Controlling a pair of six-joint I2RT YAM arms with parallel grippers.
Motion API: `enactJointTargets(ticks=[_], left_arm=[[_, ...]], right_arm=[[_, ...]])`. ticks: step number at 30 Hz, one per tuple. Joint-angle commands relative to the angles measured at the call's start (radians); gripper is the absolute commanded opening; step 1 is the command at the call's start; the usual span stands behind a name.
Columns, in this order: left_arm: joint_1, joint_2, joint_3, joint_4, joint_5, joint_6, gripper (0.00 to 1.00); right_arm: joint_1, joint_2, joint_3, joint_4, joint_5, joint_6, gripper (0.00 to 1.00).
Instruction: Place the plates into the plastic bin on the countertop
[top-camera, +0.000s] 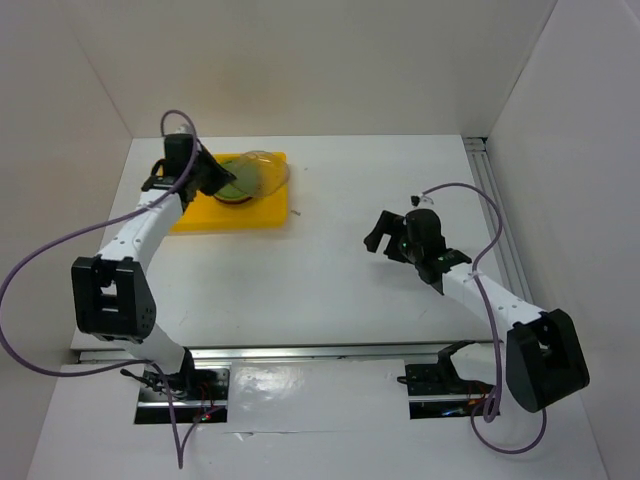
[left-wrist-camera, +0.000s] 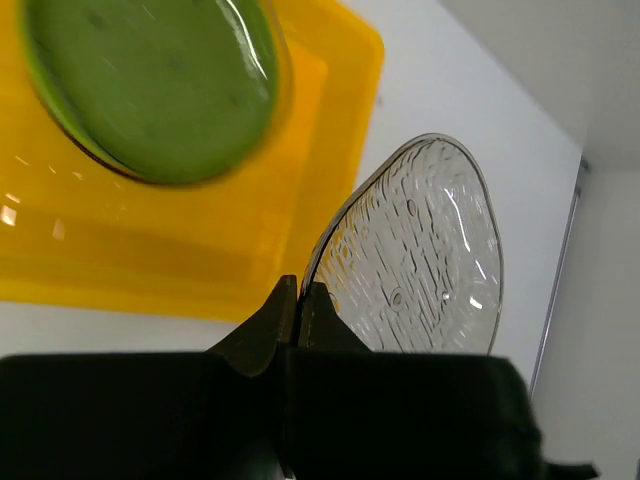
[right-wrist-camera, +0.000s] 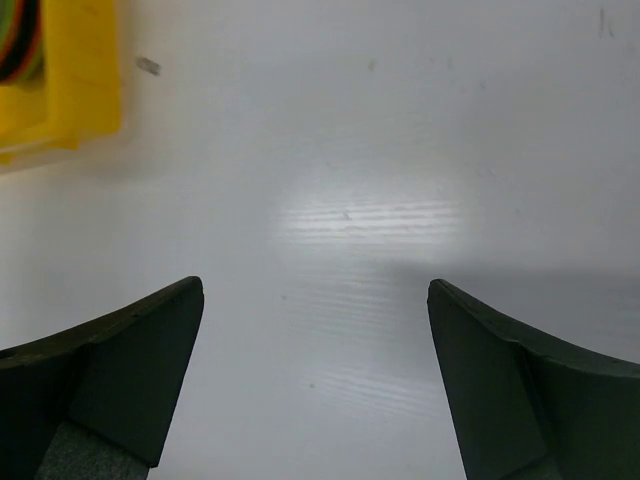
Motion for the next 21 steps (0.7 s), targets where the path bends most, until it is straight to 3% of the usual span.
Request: enactJointTargets(ticks=[1, 13, 21], left_arm=[[0.120, 0.007, 0.076, 0.026, 0.057, 0.068, 0.00], [0.335, 0.240, 0.079, 0.246, 0.288, 0.194, 0.00], [0.355, 0.349, 0.157, 0.254, 0.373, 0.253, 0.00]], right_arm=[[-0.027, -0.007, -0.053, 0.063, -0.005, -0.023, 1.00], [-0.047, 0.035, -0.144, 0.180, -0.111, -0.043, 1.00], [-0.047, 0.006, -0.164, 0.171, -0.122, -0.052, 1.00]])
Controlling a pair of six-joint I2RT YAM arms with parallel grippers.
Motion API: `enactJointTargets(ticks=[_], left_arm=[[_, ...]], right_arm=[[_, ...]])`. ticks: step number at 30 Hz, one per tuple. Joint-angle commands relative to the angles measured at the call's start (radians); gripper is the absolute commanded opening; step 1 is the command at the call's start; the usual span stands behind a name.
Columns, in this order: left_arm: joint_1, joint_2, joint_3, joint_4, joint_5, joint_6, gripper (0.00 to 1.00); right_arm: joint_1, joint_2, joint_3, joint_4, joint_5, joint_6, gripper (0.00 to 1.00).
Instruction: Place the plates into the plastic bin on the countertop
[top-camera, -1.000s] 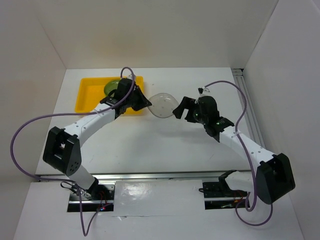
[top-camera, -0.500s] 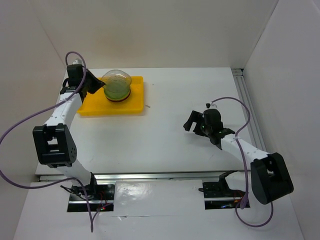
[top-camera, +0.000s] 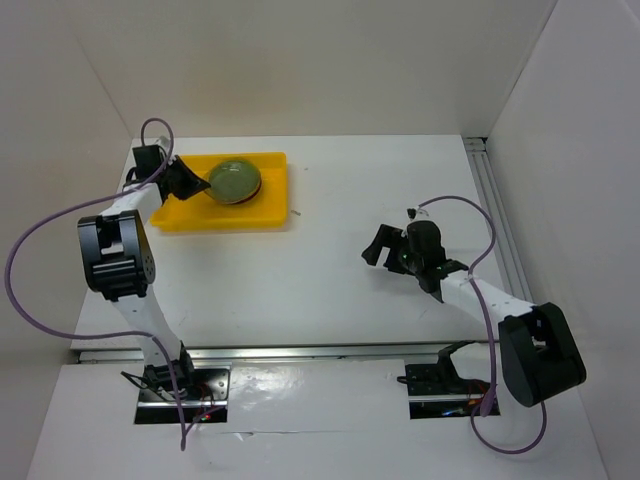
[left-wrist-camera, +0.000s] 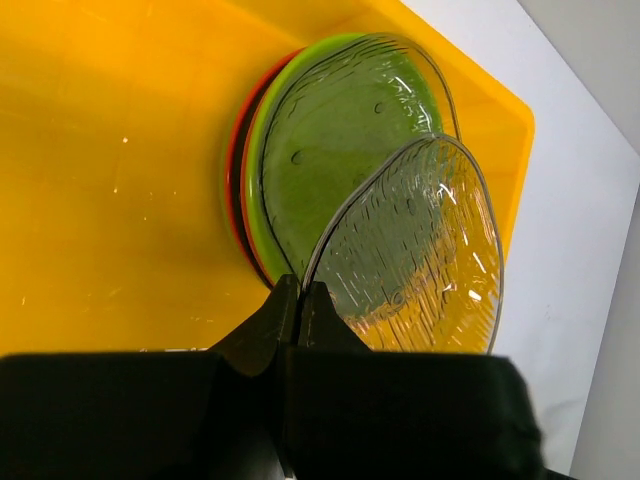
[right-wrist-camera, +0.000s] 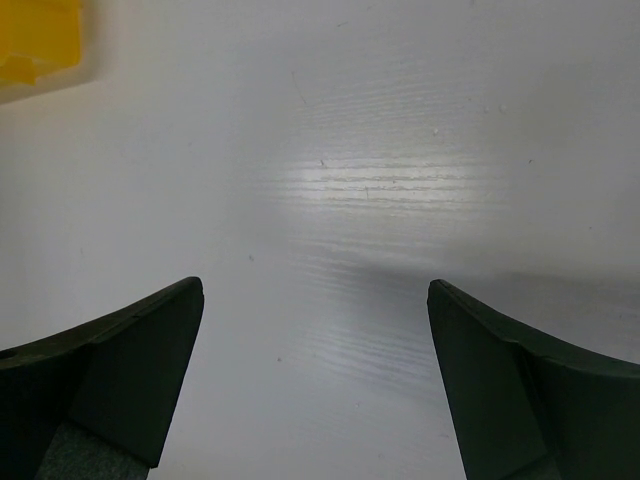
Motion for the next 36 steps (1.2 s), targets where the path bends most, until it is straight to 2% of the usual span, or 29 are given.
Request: enactJointTargets(ticks=[1, 6, 11, 15, 19, 30, 36], left_arm=[[0.004, 0.025, 0.092, 0.064, 0.080, 0.046, 0.00], [0.016, 0.091, 0.160, 0.024, 0.094, 0.058, 0.02], [0.016, 0.109, 0.197, 0.000, 0.035, 0.049, 0.02], [0.016, 0.118, 0.211, 0.001, 0.002, 0.038, 0.07], [0.016, 0.128, 0.229, -0.010, -0.018, 0.038, 0.23], [-0.002, 0.168, 0.307, -0.068, -0.060, 0.029, 0.51], [-0.034, 0.113, 0.326, -0.111, -0.116, 0.020, 0.64]], right_arm=[[-0.006, -0.035, -0.012, 0.052, -0.007, -0.029, 1.00], [0.003, -0.054, -0.022, 0.052, -0.007, -0.038, 1.00], [0.003, -0.063, -0.031, 0.052, -0.007, -0.038, 1.00], [0.013, -0.072, -0.031, 0.052, -0.007, -0.038, 1.00], [0.022, -0.092, -0.031, 0.042, -0.007, -0.029, 1.00], [0.031, -0.124, -0.040, 0.042, 0.013, -0.020, 1.00], [0.060, -0.124, -0.031, 0.033, 0.022, -0.010, 1.00]])
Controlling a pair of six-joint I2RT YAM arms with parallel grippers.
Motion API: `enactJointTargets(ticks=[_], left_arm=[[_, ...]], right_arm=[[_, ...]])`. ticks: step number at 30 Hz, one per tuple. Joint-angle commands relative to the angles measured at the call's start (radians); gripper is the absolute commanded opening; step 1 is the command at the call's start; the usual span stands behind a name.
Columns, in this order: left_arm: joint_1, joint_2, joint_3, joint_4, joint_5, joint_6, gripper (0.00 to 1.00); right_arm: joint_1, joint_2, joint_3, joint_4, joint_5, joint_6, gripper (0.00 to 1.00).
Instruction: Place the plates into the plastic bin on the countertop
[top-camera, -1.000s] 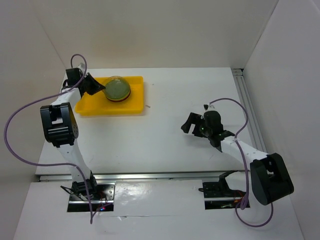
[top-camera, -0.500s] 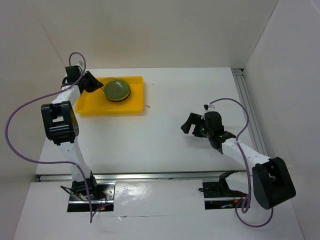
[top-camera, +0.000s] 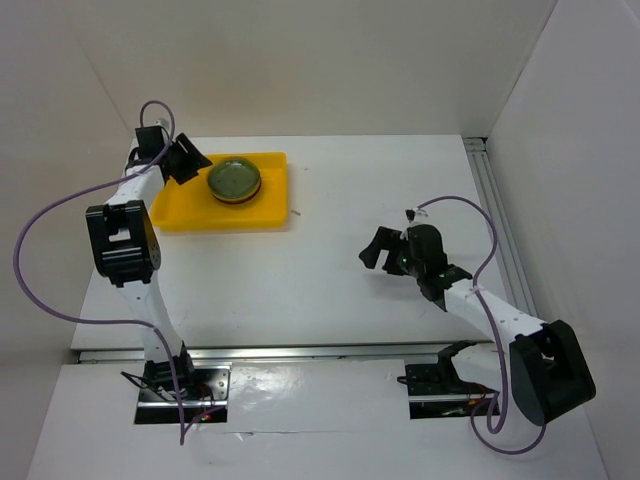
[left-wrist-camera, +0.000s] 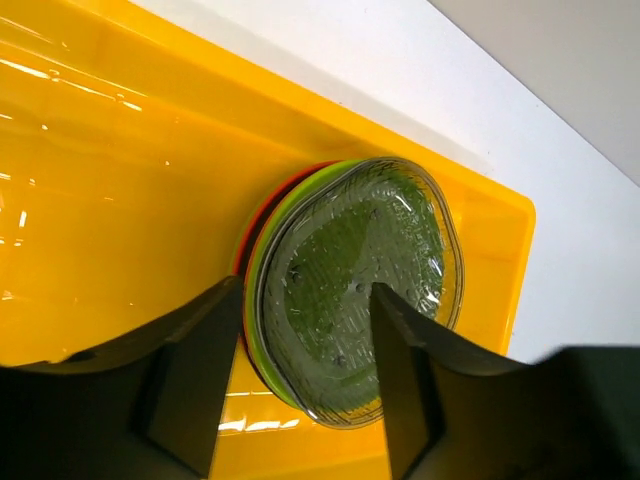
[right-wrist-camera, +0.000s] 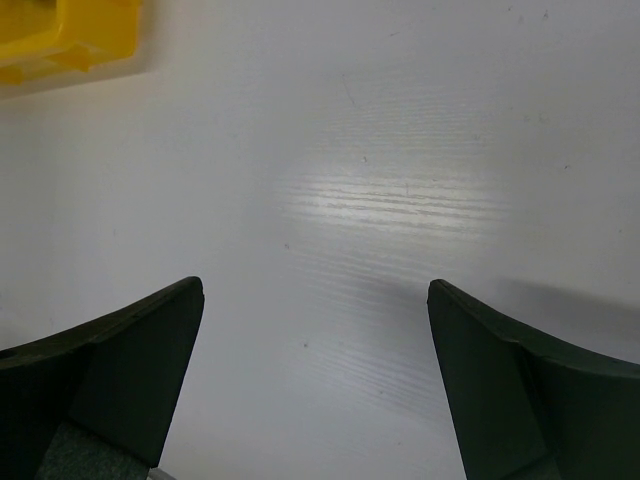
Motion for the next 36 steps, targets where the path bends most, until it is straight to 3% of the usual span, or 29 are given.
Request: enactJointTargets(ticks=[1, 3, 4, 5, 10, 14, 20, 26, 31, 36], left_arm=[[-0.021, -0.068, 0.037, -0.031, -0.069, -0.020, 0.68], [-0.032, -0.133, 0.046, -0.069, -0.112, -0.031, 0.76], [-0.046, -0.163, 0.046, -0.121, -0.173, -0.040, 0.93], [-0.069, -0.199, 0.055, -0.148, -0.209, -0.040, 1.00], [-0.182, -0.475, 0.082, -0.394, -0.438, -0.040, 1.00], [-0.359, -0.707, 0.064, -0.562, -0.601, -0.003, 1.00], [-0.370, -1.098, -0.290, -0.588, -0.473, -0.003, 1.00], [-0.370, -1.459, -0.622, -0.576, -0.393, 0.077, 1.00], [-0.423, -1.617, -0.678, -0.613, -0.438, 0.074, 1.00], [-0.434, -1.657, -0.674, -0.642, -0.510, 0.051, 1.00]], right_arm=[[0.016, -0.030, 0.002, 0.030, 0.018, 0.004, 1.00], [0.027, -0.039, 0.012, 0.020, 0.031, 0.004, 1.00], [0.037, -0.039, 0.043, -0.023, 0.049, -0.006, 1.00], [0.048, -0.039, 0.064, -0.047, 0.063, -0.034, 1.00], [0.108, -0.084, 0.327, -0.343, 0.240, -0.137, 1.00], [0.152, -0.139, 0.520, -0.531, 0.333, -0.200, 1.00], [0.171, -0.260, 0.673, -0.710, 0.357, -0.232, 1.00], [0.191, -0.366, 0.707, -0.816, 0.382, -0.232, 1.00], [0.191, -0.410, 0.686, -0.827, 0.364, -0.212, 1.00], [0.191, -0.410, 0.667, -0.836, 0.374, -0.201, 1.00]])
